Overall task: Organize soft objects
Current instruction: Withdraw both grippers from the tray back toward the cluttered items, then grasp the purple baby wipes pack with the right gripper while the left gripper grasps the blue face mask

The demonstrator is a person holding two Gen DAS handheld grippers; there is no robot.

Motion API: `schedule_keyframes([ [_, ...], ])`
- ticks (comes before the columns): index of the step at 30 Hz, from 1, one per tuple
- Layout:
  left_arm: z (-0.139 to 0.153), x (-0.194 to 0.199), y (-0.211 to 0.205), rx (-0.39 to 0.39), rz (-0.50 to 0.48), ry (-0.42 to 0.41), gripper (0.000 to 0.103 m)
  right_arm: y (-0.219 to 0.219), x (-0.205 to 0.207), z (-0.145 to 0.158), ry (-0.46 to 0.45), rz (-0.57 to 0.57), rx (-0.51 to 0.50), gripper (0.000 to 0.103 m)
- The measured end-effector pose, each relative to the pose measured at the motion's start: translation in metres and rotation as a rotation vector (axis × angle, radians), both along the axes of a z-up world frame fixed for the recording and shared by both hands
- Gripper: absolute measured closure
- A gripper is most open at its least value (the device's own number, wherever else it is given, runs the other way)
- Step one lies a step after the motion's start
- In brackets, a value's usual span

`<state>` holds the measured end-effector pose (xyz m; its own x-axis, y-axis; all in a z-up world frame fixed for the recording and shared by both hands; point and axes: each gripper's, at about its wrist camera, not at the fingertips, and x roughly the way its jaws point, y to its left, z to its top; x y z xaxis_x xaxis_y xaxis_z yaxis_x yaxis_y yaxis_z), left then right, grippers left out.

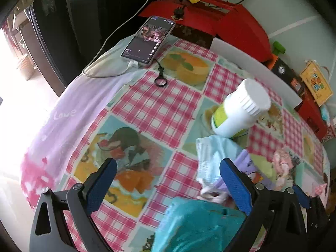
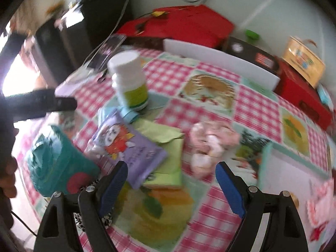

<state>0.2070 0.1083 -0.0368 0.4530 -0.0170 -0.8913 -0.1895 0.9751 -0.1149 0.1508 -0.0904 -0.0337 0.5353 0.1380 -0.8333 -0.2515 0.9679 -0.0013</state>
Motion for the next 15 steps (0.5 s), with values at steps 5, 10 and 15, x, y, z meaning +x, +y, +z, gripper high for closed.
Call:
schedule_keyframes([
  [5, -0.008, 0.002, 0.011, -0.04, 0.017, 0.026, 0.005, 0.023, 0.004, -0.007, -0.006, 0.079, -0.039, 0.015],
  [10, -0.015, 0.004, 0.017, -0.06, 0.033, 0.051, 0.005, 0.038, 0.007, -0.014, -0.008, 0.141, -0.07, 0.015],
  [15, -0.017, 0.005, 0.018, -0.076, 0.032, 0.059, 0.005, 0.041, 0.01, -0.02, -0.009, 0.15, -0.108, 0.015],
])
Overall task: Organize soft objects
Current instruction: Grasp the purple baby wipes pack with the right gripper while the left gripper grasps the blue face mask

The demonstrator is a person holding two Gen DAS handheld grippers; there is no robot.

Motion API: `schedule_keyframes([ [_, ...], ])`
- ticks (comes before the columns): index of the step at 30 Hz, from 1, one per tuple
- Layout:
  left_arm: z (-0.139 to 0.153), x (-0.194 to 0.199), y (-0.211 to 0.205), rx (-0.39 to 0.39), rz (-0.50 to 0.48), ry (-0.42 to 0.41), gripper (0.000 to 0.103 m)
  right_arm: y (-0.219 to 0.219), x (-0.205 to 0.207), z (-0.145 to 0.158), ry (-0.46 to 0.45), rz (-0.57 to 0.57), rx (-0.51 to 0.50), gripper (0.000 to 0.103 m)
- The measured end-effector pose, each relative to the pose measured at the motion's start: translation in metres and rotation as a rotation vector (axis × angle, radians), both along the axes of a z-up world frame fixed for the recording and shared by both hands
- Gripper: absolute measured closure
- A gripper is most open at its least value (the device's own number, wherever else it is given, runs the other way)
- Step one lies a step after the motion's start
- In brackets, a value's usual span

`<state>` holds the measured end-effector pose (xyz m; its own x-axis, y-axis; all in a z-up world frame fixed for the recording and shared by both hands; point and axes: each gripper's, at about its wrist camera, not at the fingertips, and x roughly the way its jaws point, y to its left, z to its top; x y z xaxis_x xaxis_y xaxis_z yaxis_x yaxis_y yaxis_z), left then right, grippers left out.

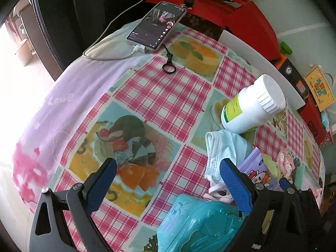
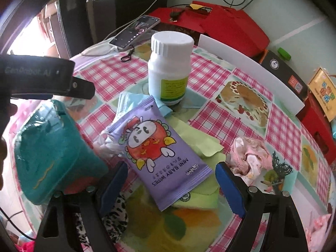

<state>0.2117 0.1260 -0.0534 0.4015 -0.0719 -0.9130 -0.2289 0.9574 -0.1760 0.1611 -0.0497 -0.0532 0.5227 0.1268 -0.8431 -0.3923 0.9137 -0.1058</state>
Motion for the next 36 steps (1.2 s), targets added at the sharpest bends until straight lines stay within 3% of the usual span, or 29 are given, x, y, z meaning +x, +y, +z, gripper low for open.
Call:
schedule_keyframes([
  [12, -0.001, 0.002, -0.004, 0.001, -0.019, 0.004, 0.005, 0.011, -0.001, -0.003, -0.044, 0.07, -0.044, 0.016],
  [29, -0.004, 0.003, -0.008, 0.004, -0.027, 0.01, 0.005, 0.004, 0.0, -0.002, -0.037, 0.046, 0.015, 0.03],
  [36, -0.004, 0.003, -0.011, 0.014, -0.032, 0.014, 0.005, -0.005, -0.002, 0.001, -0.012, 0.014, 0.086, 0.033],
])
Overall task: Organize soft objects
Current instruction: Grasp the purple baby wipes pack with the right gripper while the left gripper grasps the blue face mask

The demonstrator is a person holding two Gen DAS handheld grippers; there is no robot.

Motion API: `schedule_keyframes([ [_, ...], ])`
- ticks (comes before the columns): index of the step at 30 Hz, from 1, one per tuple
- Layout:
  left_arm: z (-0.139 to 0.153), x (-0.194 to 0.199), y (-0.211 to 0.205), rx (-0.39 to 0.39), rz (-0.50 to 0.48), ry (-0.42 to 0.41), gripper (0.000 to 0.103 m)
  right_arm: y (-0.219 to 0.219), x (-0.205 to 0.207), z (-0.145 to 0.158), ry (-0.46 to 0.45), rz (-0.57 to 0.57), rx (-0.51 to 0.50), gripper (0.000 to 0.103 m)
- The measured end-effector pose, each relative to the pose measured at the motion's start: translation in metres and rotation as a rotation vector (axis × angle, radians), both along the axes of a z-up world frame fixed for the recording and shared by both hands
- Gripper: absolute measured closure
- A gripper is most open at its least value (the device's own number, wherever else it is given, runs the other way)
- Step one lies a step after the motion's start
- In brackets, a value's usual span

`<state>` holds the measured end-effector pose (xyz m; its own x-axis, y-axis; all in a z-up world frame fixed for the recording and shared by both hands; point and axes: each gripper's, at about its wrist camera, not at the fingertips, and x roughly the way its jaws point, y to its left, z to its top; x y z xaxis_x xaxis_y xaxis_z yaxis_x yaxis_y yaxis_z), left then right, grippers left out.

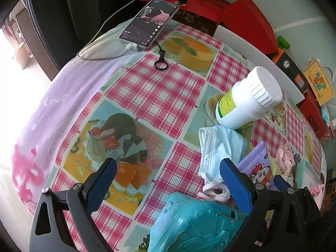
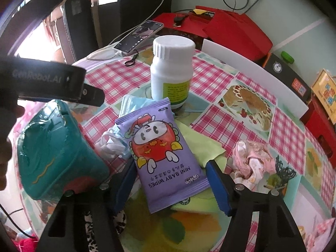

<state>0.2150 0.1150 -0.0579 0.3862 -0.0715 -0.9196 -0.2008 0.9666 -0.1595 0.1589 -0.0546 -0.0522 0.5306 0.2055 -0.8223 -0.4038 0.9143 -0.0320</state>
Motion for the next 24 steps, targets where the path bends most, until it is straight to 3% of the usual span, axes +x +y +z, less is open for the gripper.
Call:
schedule_keyframes([
  [5, 0.001, 0.0, -0.003, -0.005, -0.001, 0.001, 0.005, -0.01, 0.001, 0.003, 0.013, -0.03, 0.058, 0.034],
  [6, 0.001, 0.0, -0.003, -0.005, 0.0, 0.0, 0.005, -0.012, 0.001, 0.004, 0.015, -0.035, 0.071, 0.043],
  [12, 0.002, -0.001, -0.005, 0.001, 0.007, -0.002, 0.005, -0.023, 0.003, 0.005, 0.04, -0.061, 0.117, 0.043],
  [24, 0.002, 0.0, -0.013, 0.021, -0.006, 0.007, 0.005, -0.017, 0.001, 0.001, 0.026, -0.045, 0.071, 0.043],
])
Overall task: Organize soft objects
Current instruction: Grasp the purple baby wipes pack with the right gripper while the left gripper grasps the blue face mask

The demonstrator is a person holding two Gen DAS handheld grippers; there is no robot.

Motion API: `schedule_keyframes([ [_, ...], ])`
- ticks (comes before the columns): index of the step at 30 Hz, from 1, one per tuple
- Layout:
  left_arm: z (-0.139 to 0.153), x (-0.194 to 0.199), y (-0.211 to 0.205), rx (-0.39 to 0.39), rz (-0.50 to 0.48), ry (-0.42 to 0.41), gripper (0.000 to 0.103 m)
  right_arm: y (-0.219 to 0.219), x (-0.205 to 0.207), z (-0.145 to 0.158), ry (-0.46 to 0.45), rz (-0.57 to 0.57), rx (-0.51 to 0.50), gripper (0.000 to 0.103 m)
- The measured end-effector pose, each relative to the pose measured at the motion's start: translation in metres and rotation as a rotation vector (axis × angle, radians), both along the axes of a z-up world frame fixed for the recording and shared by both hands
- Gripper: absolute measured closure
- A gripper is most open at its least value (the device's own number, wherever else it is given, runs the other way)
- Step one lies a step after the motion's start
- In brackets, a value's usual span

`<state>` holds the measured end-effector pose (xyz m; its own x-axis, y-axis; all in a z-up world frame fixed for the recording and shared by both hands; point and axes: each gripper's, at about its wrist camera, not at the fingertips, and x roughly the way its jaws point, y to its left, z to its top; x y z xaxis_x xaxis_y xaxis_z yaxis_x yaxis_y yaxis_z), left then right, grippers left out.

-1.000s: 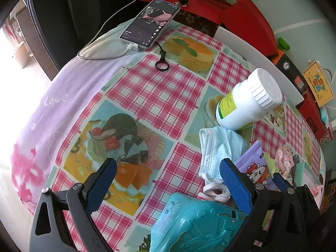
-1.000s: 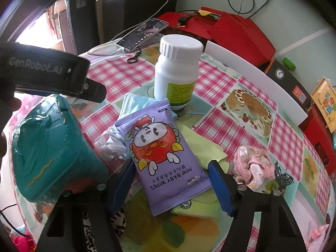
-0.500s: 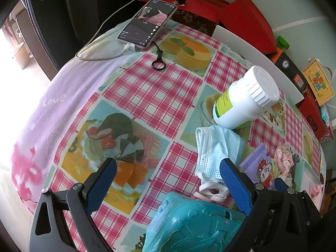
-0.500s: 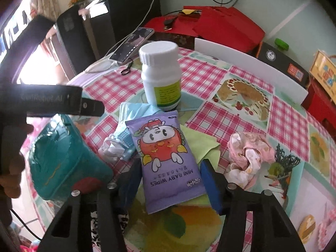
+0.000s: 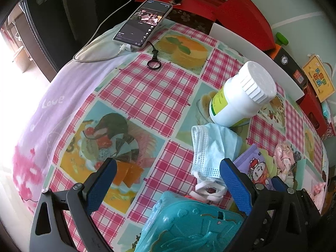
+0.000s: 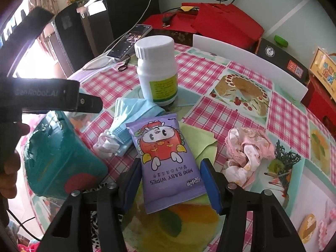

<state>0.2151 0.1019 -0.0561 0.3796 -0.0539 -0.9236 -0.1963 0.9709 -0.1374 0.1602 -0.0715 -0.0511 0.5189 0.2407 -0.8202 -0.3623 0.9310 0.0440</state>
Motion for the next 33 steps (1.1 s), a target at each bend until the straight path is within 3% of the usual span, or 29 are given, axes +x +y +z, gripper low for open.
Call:
schedule_keyframes([
  [8, -0.002, 0.0, -0.002, 0.011, -0.003, 0.004, 0.005, 0.0, 0.001, -0.002, -0.009, -0.003, -0.016, 0.043],
  [18, 0.006, 0.004, -0.008, -0.003, -0.004, -0.019, 0.005, -0.02, 0.004, 0.009, 0.009, -0.039, 0.087, 0.047],
  [28, 0.021, 0.031, -0.047, 0.063, -0.17, 0.017, 0.006, -0.056, 0.002, 0.041, -0.057, -0.12, 0.138, 0.047],
  [30, 0.02, 0.038, -0.051, 0.072, -0.19, 0.043, 0.008, -0.068, 0.0, 0.047, -0.07, -0.15, 0.15, 0.047],
  [33, 0.013, 0.046, -0.054, 0.053, -0.201, 0.099, 0.022, -0.082, -0.003, 0.054, -0.084, -0.184, 0.165, 0.047],
])
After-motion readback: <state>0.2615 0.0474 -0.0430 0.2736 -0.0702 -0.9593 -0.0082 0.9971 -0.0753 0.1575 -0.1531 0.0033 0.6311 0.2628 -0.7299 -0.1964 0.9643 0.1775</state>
